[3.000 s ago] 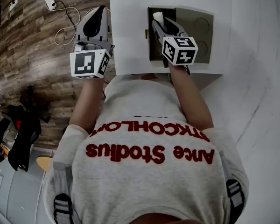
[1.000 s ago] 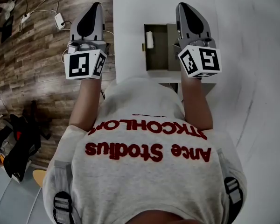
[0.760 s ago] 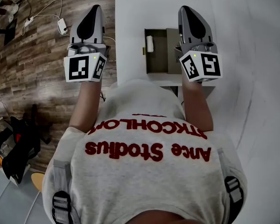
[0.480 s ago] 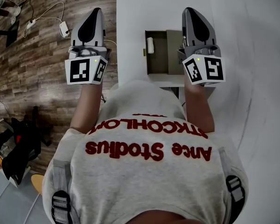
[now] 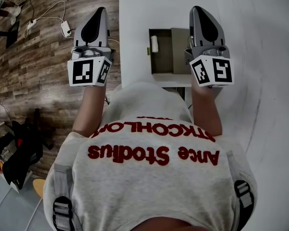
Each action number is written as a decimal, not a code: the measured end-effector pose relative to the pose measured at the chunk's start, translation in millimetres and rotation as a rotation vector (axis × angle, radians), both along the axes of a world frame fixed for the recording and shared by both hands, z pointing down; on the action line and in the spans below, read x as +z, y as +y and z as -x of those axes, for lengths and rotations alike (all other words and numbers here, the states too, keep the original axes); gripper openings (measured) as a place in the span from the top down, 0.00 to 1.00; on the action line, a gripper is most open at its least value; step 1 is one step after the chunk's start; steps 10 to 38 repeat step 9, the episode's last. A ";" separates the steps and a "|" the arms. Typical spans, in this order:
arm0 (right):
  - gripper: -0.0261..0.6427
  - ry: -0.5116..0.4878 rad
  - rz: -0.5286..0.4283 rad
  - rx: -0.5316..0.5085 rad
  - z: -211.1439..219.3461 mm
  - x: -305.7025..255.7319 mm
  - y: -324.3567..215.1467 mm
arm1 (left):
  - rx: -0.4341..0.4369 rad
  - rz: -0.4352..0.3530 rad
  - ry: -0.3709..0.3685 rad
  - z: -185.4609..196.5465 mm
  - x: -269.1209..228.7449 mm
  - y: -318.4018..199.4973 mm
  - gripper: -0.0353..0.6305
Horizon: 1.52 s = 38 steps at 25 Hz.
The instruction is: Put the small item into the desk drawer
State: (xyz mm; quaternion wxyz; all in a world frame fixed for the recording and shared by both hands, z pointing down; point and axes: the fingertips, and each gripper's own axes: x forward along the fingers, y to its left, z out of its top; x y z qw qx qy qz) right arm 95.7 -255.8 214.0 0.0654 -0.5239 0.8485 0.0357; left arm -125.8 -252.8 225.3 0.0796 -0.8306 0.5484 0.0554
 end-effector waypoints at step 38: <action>0.95 -0.002 -0.006 0.002 -4.7 -1.6 2.0 | -0.008 0.000 0.000 -1.4 -0.2 2.4 0.94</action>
